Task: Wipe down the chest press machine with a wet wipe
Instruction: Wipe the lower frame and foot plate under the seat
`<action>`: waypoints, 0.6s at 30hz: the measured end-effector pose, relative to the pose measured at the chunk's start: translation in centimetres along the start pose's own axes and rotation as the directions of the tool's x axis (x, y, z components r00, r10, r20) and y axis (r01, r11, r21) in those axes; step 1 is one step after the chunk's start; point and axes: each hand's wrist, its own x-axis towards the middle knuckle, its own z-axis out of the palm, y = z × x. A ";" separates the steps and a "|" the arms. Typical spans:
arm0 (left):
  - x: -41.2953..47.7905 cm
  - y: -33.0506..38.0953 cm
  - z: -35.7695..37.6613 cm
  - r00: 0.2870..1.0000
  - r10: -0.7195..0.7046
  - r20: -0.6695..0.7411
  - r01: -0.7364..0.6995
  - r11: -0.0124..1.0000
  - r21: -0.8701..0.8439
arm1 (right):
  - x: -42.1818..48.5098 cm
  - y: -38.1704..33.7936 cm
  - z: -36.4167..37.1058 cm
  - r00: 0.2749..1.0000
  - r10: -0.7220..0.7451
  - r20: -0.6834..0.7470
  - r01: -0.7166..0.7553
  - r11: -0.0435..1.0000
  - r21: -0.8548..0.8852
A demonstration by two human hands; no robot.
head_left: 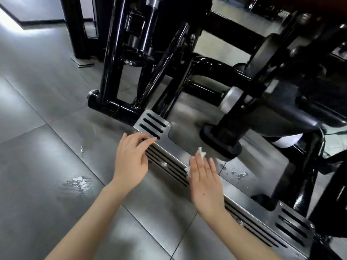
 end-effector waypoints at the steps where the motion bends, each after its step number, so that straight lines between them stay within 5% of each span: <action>1: -0.3 1.1 0.6 0.997 0.078 0.026 -0.079 0.996 0.030 | -1.8 1.3 -0.1 1.000 0.031 -0.004 -0.031 0.999 0.008; 6: -2.3 6.1 3.3 0.905 0.363 0.220 -0.397 0.908 0.133 | -11.4 8.1 -1.3 0.958 0.282 0.044 -0.280 0.959 -0.044; 10: -3.3 7.9 3.9 0.873 0.404 0.274 -0.448 0.886 0.120 | -14.9 9.8 -2.2 0.853 0.516 0.079 -0.514 0.857 -0.044; 18: -3.1 10.0 4.7 0.828 0.469 0.306 -0.521 0.846 0.114 | -8.0 3.9 -1.5 0.963 0.268 -0.026 -0.268 0.963 0.001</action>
